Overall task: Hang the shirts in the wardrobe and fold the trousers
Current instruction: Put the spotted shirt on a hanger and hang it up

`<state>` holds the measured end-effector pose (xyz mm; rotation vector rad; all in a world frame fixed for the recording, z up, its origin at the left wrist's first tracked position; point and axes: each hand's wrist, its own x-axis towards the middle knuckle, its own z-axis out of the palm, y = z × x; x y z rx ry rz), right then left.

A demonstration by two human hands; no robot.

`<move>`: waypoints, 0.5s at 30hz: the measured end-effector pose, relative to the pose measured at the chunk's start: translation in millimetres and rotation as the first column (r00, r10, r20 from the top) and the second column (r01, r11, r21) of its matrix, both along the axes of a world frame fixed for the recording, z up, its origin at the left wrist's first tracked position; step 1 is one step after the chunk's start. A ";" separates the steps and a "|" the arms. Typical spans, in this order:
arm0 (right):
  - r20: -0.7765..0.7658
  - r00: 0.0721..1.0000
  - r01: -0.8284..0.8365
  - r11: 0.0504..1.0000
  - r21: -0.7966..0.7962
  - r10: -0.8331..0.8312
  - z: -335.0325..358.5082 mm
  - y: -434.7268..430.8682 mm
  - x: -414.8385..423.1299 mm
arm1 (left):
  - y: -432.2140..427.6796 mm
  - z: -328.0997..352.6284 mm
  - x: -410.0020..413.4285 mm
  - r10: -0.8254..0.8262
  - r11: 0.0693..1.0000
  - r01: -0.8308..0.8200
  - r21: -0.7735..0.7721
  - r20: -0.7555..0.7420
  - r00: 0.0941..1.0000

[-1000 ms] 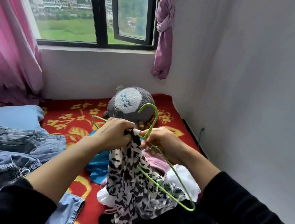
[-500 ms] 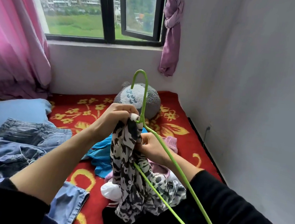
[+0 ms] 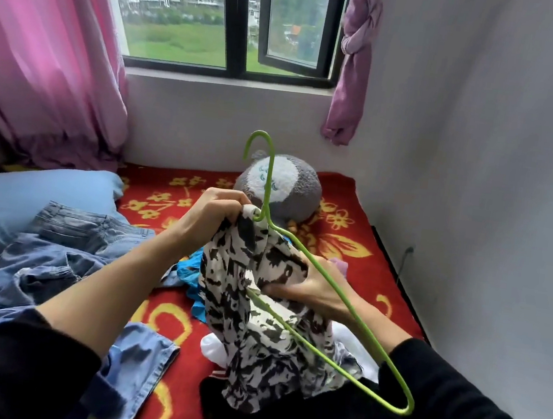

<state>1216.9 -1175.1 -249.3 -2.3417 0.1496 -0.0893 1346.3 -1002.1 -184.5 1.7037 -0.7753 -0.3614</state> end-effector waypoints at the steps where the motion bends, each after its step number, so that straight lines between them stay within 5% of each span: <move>1: 0.003 0.999 0.035 0.987 -0.159 -0.035 -3.0 2.1 2.4 | -0.6 0.6 -1.6 -0.004 1.000 0.004 0.003 0.004 1.000; 6: 0.156 0.979 0.201 0.725 -0.659 -0.130 -29.2 4.6 7.2 | -4.4 2.3 -7.4 -0.044 0.999 0.043 0.020 0.027 0.999; 10: 0.290 0.953 0.258 0.724 -0.640 -0.084 -30.6 -0.4 -2.4 | -3.2 0.6 -6.2 -0.041 0.998 0.039 0.040 0.039 0.998; 13: 0.362 0.926 0.352 0.602 -0.717 -0.110 -28.2 -13.8 -3.5 | -1.1 -2.7 -1.2 0.005 0.999 -0.007 0.048 0.043 0.999; 15: 0.350 0.914 0.400 0.609 -0.685 -0.207 -28.8 -28.7 -2.1 | 0.9 -4.9 3.8 0.058 0.997 -0.060 0.038 0.045 0.997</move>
